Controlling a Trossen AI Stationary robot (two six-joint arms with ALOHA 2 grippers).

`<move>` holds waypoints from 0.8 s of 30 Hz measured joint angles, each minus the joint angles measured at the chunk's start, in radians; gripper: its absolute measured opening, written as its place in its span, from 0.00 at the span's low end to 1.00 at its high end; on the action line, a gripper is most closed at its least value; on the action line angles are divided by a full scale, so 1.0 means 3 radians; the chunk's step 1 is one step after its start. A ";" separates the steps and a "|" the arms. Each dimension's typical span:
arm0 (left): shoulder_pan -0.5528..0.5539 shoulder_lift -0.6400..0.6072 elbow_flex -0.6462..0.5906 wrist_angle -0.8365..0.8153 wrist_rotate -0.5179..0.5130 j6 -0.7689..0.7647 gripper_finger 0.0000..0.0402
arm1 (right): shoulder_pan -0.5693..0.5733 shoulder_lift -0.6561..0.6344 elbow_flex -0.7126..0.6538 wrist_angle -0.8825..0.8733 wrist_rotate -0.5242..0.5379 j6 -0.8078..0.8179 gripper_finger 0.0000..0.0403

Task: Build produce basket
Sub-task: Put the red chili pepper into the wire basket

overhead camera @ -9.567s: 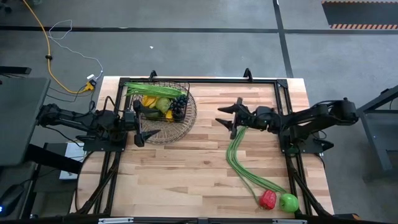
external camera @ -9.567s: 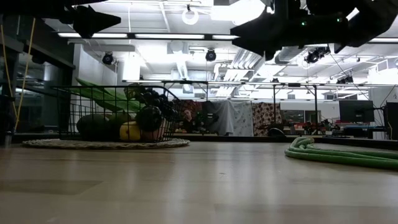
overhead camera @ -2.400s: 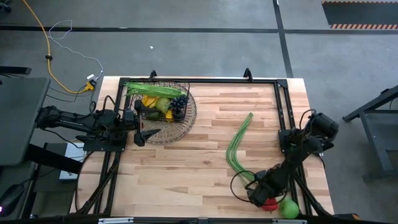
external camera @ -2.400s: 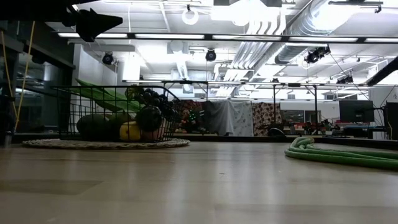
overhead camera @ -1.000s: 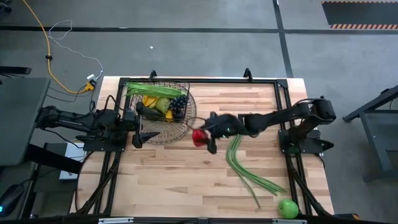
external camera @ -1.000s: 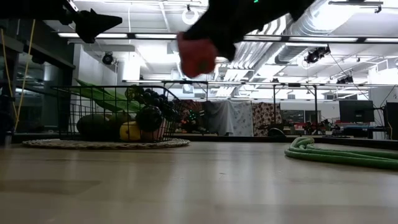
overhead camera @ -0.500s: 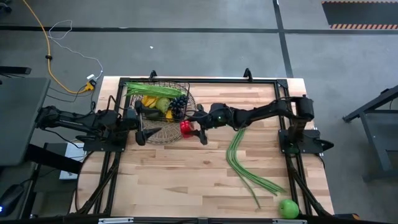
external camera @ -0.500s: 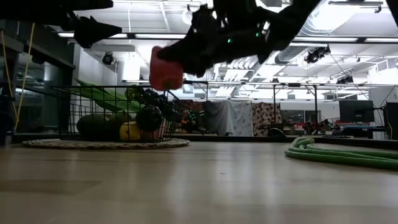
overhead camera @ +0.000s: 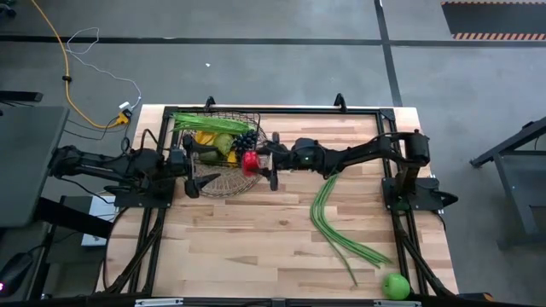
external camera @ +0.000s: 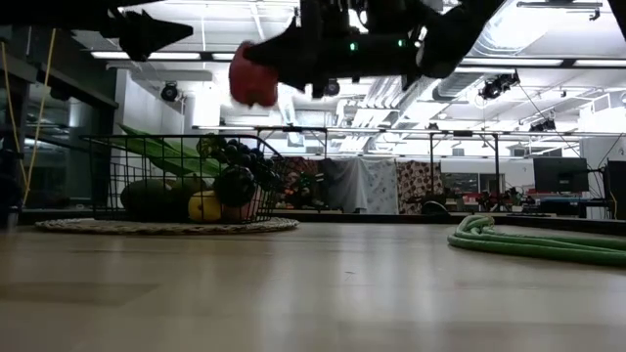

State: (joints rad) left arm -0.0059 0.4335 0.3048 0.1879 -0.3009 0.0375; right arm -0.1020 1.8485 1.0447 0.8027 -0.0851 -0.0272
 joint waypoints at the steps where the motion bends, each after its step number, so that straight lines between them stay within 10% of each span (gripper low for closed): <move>1: 0.0005 0.0000 0.0009 0.0000 0.0026 -0.0006 1.00 | 0.0002 -0.0033 0.0000 0.0061 0.0121 -0.0012 0.58; 24: 0.0004 0.0031 0.0016 -0.0014 -0.0081 -0.0259 1.00 | -0.0420 0.0511 0.0169 0.1031 0.0528 -0.0039 0.58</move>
State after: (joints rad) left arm -0.0048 0.4429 0.3096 0.1837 -0.3251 -0.0402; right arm -0.2279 2.0018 1.0954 1.1120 0.0733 -0.0388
